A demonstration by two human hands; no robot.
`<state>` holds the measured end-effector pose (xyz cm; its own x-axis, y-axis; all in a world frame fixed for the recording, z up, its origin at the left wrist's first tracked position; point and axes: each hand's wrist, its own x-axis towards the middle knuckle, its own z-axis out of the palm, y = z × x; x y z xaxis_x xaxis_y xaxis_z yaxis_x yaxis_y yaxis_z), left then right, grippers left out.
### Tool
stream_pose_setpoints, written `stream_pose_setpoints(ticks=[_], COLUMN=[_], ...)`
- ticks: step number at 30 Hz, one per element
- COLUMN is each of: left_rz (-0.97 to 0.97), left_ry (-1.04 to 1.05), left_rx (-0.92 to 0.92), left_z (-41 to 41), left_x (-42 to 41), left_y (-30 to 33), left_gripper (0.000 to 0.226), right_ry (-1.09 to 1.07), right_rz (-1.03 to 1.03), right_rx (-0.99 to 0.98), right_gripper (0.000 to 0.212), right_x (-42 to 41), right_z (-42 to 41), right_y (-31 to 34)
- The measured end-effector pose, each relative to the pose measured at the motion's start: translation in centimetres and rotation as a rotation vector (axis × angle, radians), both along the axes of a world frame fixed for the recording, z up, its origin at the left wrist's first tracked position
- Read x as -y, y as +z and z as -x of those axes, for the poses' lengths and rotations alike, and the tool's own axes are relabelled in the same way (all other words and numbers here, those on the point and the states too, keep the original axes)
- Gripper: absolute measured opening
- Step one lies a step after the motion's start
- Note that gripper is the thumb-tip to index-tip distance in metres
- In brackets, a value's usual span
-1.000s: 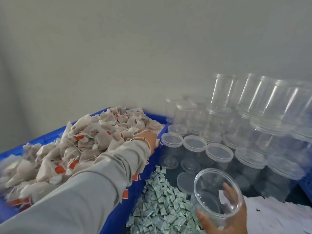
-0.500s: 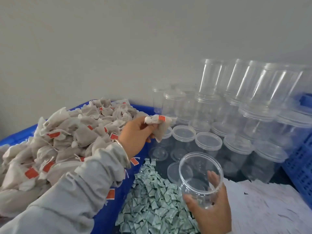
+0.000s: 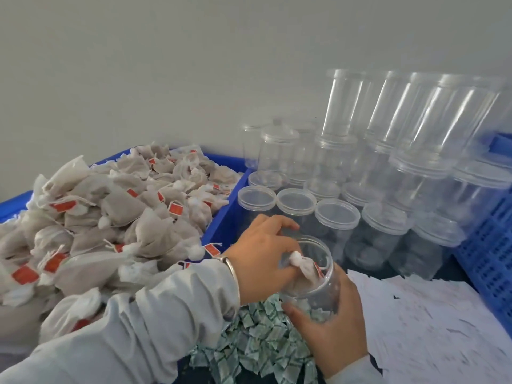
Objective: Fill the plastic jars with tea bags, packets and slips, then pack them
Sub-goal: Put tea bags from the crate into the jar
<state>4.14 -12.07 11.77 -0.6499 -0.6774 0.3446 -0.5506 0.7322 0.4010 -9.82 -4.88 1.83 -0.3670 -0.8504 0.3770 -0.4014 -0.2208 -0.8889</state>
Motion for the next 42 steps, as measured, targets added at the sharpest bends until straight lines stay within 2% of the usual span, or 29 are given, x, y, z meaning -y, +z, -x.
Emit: stream_pose_setpoints(ticks=[3,7,9,11,13,14,17,22,24,28,34,36,38,40,42], left_rz=[-0.007,-0.112,-0.019,0.121,0.159,0.117,0.042,0.059,0.053,0.063,0.074,-0.055,-0.28,-0.464,-0.583], left_ry=[0.083,0.098,0.224,0.445,0.633,0.701,0.806,0.846,0.835,0.819,0.659,0.548,0.395,0.236,0.088], left_rx=[-0.065,-0.141,-0.184,-0.163,-0.014,0.102,0.446,0.59,0.597,0.4,-0.333,-0.516,-0.712,-0.785,-0.769], left_z=[0.3,-1.0,-2.3,-4.2,-6.3,-7.2,-8.0,-7.8,-7.8,-7.6,-7.6,-7.0,-5.9,-4.7,-3.8], left_x=[0.0,1.2,2.6,4.4,6.2,7.0,7.9,8.2,8.1,7.7,6.7,6.1,5.3,4.2,3.1], left_y=[0.0,1.2,2.2,3.1,3.3,3.2,2.6,2.5,2.7,3.1,3.6,3.8,3.9,3.9,3.7], left_gripper=[0.025,0.03,0.023,0.018,0.025,0.031,0.043,0.038,0.034,0.026,0.016,0.012,0.011,0.015,0.018], right_ry=[-0.028,0.013,0.012,0.023,0.027,0.034,0.041,-0.006,-0.031,-0.015,0.037,0.053,0.066,0.081,0.087], right_rz=[-0.016,-0.044,-0.04,-0.041,-0.041,-0.04,-0.039,0.023,0.018,-0.015,-0.021,-0.032,-0.037,-0.041,-0.044], right_rx=[-0.054,0.055,0.065,0.066,0.091,0.095,0.068,0.079,0.085,0.077,0.083,0.071,0.077,0.085,0.076], right_gripper=[0.111,0.114,0.111,0.114,0.111,0.109,0.109,0.09,0.091,0.102,0.106,0.11,0.114,0.116,0.114], right_x=[-0.4,-0.9,-1.2,-1.4,-1.6,-1.6,-1.8,-1.6,-1.6,-1.6,-1.8,-1.8,-1.9,-2.0,-2.0], right_z=[0.6,0.6,0.6,0.7,0.6,0.6,0.4,0.6,0.7,0.8,0.6,0.6,0.6,0.6,0.6], right_y=[-0.3,-0.5,-0.4,-0.4,-0.4,-0.4,-0.4,-0.4,-0.5,-0.9,-0.8,-0.8,-0.7,-0.7,-0.7])
